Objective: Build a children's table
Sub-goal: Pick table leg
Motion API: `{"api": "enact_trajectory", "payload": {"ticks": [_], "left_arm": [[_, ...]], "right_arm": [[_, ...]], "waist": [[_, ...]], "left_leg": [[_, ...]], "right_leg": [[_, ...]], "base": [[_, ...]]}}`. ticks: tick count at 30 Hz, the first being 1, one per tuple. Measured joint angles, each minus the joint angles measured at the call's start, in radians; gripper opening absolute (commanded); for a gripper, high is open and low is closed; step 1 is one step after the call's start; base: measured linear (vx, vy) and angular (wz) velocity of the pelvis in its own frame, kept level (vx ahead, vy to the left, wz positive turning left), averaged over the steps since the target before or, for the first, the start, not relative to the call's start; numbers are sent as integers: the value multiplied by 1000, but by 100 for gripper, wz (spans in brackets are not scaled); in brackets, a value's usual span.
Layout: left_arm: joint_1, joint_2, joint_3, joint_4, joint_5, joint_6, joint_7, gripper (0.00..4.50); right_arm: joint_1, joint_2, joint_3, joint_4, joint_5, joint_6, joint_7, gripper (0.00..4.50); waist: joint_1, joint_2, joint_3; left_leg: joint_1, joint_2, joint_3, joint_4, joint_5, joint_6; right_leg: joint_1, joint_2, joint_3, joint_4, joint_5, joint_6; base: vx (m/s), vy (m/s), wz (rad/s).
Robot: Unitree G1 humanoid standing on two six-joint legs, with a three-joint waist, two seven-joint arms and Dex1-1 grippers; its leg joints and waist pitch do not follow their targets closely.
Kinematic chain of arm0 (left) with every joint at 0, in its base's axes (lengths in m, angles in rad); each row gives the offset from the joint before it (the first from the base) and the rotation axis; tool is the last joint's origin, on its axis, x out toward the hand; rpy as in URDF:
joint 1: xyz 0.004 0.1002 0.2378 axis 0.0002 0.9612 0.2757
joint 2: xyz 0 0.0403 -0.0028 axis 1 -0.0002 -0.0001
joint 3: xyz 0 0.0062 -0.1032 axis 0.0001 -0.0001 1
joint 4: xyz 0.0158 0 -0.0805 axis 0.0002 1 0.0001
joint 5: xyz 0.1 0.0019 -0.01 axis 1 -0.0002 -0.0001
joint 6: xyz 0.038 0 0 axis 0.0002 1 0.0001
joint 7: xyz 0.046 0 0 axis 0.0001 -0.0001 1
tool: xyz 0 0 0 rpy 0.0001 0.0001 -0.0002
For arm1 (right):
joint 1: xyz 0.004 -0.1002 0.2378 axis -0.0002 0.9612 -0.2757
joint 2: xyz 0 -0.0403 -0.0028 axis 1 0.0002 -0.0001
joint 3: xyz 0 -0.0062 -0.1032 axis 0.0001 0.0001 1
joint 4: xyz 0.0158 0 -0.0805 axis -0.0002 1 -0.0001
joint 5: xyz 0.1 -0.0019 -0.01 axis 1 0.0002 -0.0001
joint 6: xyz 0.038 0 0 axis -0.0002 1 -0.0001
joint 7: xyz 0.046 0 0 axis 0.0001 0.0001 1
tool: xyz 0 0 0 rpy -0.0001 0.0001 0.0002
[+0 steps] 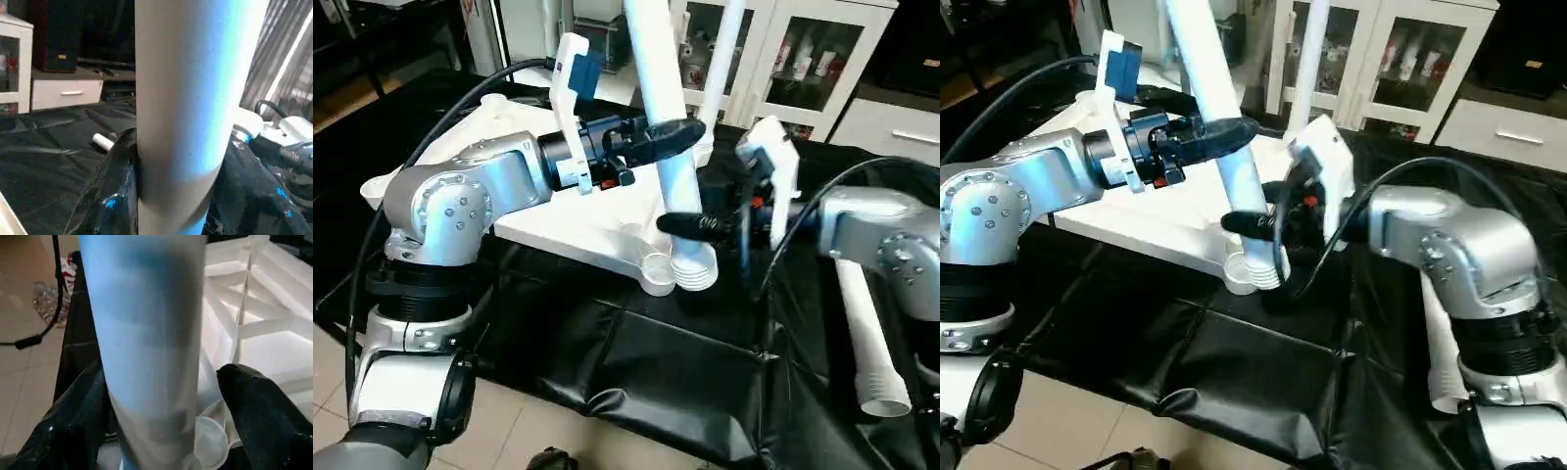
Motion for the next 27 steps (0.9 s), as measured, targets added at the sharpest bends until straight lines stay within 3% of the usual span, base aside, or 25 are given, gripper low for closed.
{"api": "enact_trajectory", "payload": {"ticks": [4, 21, 27], "left_arm": [[0, 7, -16, 0, 15, -9, -16, 180], [0, 22, -46, 0, 50, -31, -70, 180], [0, 21, -54, 2, 55, -31, -82, 179]], "right_arm": [[11, 19, 16, -2, -12, -9, -9, 360], [13, 25, 44, -14, -32, -9, 4, 207], [18, 11, 55, -31, -35, -9, 13, 187]], "waist": [[-1, 0, 0], [-1, 0, 0], [0, 0, 0]], "left_leg": [[0, 0, 0, 0, 0, 0], [0, 0, 0, 0, 0, 0], [0, 0, 0, 0, 0, 0]], "right_leg": [[0, 0, 0, 0, 0, 0], [0, 0, 0, 0, 0, 0], [0, 0, 0, 0, 0, 0]], "base": [[0, 0, 0], [0, 0, 0], [0, 0, 0]]}}
